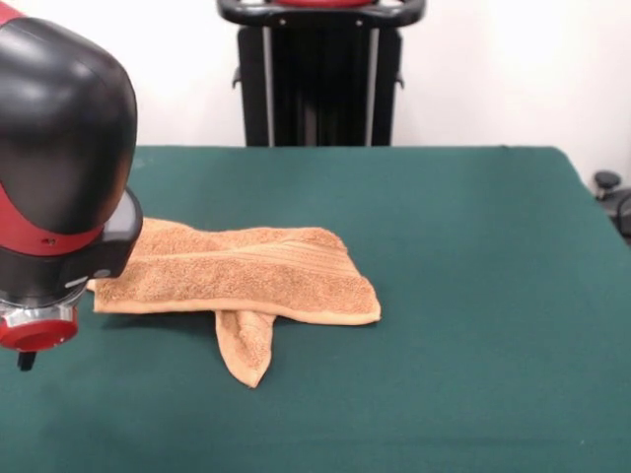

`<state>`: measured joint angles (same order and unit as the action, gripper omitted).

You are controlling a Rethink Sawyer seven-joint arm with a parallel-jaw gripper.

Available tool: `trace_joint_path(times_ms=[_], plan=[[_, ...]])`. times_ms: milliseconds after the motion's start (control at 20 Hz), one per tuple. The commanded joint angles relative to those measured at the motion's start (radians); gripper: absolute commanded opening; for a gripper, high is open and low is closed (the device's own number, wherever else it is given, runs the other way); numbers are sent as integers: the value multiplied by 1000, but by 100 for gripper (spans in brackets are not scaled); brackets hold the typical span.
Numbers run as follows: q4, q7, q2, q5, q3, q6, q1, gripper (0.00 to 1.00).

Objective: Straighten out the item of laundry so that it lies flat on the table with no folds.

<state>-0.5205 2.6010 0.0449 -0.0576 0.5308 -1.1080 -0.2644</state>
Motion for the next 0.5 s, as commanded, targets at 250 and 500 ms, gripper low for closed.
trace_joint_path(times_ms=[250, 500], plan=[[-190, 169, -37, -55, -107, -9, 68, 100], [-223, 156, -69, -64, -115, -16, 85, 100]])
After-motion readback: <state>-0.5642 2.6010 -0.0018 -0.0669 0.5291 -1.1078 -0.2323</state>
